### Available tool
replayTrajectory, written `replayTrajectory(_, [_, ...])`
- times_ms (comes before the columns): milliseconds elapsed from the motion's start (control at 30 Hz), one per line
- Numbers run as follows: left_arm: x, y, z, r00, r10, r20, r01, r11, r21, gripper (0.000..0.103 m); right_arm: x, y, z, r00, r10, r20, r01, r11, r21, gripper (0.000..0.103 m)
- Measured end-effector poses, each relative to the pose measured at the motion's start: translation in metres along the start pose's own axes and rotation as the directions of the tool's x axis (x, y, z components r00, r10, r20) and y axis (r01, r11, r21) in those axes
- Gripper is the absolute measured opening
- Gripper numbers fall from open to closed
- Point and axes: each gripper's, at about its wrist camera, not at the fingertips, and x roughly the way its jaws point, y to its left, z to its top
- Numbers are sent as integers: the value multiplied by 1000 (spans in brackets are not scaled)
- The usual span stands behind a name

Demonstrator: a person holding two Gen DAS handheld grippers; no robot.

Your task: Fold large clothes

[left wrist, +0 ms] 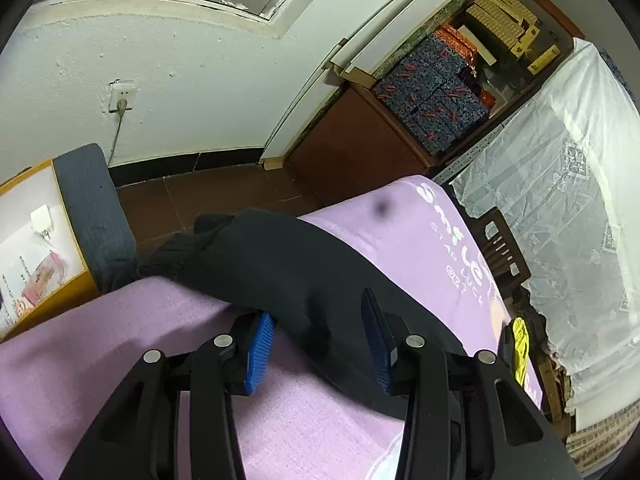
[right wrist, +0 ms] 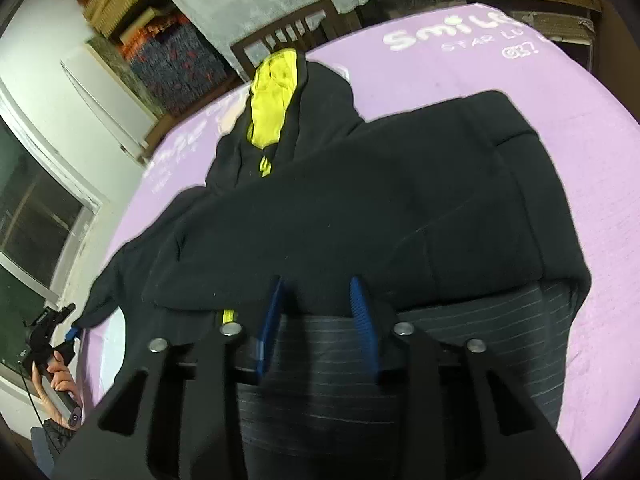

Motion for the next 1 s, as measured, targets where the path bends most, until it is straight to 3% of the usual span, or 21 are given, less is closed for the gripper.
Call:
replayTrajectory(33, [1, 0, -1, 1000, 3, -3, -3, 1000, 4, 42, 0, -2, 0, 1000, 11, -1, -11, 1000, 5, 34])
replayTrajectory(100, [2, 1, -1, 1000, 13, -3, -13, 1000, 8, 27, 1, -3, -1, 1000, 18, 1, -18, 1000, 2, 34])
replayTrajectory(133, [2, 1, -1, 1000, 21, -2, -21, 1000, 13, 15, 1, -2, -1, 1000, 14, 1, -14, 1000, -6, 34])
replayTrajectory(233, [1, 2, 0, 999, 33, -1, -33, 999, 32, 7, 1, 0, -2, 1000, 10, 1, -10, 1000, -16, 34])
replayTrajectory(400, [-2, -8, -4, 998, 64, 20, -65, 993, 100, 4, -10, -6, -1, 999, 33, -13, -32, 999, 39, 37])
replayTrajectory(567, [-14, -40, -6, 995, 90, 49, -98, 972, 213, 4, -54, -5, 2, 991, 96, 89, -101, 994, 47, 43])
replayTrajectory(800, [-45, -126, -26, 988, 75, 135, -128, 888, 441, 4, -73, -11, 3, 982, 139, 131, -148, 987, 68, 47])
replayTrajectory(1000, [-61, -213, -72, 991, -7, 135, -77, 791, 607, 4, -69, -23, 2, 981, 154, 121, -168, 979, 115, 47])
